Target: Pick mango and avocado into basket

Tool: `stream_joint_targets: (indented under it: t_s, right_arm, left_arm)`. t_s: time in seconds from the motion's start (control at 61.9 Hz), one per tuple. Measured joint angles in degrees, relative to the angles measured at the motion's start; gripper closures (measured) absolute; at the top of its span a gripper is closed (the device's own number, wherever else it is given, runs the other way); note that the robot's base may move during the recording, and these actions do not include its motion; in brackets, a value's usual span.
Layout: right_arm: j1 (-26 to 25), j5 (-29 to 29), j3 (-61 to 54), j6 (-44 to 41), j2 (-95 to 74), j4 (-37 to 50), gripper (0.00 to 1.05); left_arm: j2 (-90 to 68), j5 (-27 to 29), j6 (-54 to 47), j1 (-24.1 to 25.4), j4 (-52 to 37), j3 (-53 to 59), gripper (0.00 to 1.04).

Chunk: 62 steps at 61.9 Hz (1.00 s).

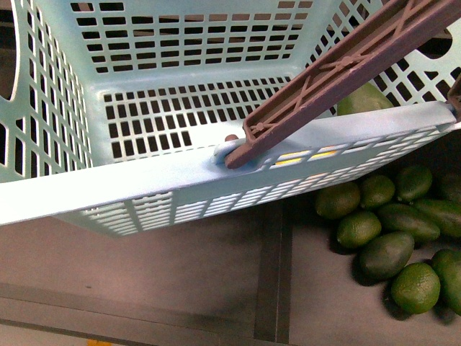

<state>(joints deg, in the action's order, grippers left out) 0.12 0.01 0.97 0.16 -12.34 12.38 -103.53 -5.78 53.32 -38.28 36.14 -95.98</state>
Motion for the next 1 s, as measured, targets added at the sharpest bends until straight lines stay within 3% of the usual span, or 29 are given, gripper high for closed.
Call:
stream_joint_targets:
  t_s: [0.129,0.242,0.565,1.001]
  right_arm:
    - [0.0,0.0,0.0,0.0,2.2,-2.2,1.03]
    - [0.0,0.0,0.0,0.0,10.3,-11.6,1.03]
    - [0.0,0.0,0.0,0.0,12.0,-12.3,1.02]
    - [0.0,0.0,0.0,0.0,12.0,-12.3,0.28]
  left_arm:
    - [0.0,0.0,0.0,0.0,0.0,0.0,0.91]
    - [0.0,0.0,0.0,0.0,0.0,0.0,0.91]
    - [0.0,0.0,0.0,0.0,0.0,0.0,0.91]
    - [0.0,0.0,0.0,0.0,0.0,0.0,0.91]
